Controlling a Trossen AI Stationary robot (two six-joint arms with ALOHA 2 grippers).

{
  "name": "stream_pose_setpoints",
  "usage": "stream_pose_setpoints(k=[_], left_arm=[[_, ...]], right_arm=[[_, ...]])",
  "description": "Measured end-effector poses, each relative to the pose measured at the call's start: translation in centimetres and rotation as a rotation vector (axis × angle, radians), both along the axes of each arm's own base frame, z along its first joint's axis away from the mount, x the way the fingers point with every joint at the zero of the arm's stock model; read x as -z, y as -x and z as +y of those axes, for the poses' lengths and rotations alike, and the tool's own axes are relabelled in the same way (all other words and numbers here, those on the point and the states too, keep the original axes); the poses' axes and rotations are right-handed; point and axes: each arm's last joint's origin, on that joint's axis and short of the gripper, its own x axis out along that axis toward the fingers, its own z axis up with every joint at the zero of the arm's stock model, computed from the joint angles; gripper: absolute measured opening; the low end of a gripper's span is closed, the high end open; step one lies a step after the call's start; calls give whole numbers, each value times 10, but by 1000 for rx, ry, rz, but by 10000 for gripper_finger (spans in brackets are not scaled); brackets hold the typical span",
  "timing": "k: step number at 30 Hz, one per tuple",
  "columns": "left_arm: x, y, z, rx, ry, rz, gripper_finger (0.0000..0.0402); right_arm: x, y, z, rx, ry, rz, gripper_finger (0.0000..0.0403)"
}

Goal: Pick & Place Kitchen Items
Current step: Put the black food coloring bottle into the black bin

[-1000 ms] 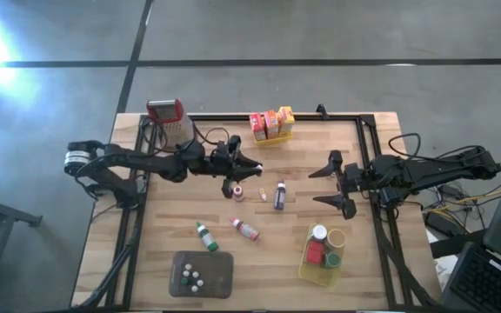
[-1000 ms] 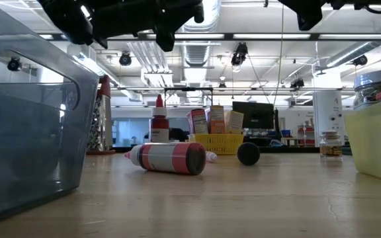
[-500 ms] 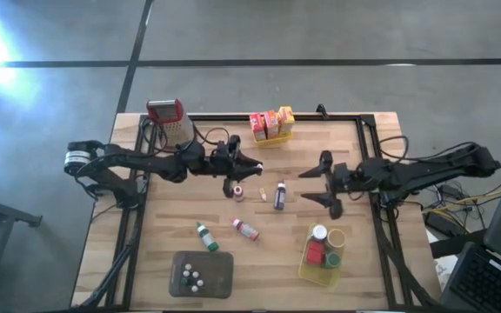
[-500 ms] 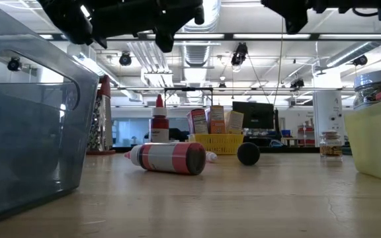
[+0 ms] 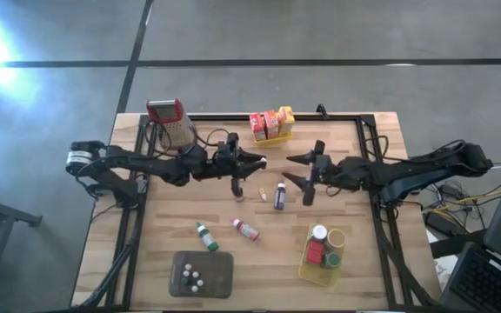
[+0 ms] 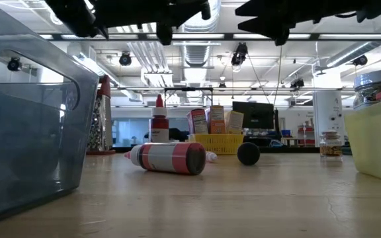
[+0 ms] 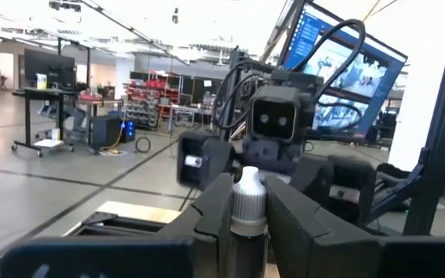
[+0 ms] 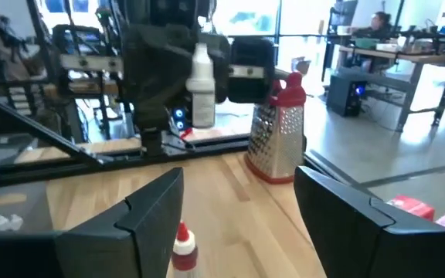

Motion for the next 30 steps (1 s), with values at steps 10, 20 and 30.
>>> stream_pose_setpoints(k=[10, 20, 30], left_arm=[[0, -39, -2, 40, -47, 19, 69], [-4, -51, -2, 52, -75, 23, 69], [-3, -51, -2, 52, -75, 37, 69]], right_arm=[[3, -11, 2, -47, -17, 24, 259], [1, -10, 1, -47, -20, 9, 265], [-1, -10, 2, -48, -15, -7, 210]])
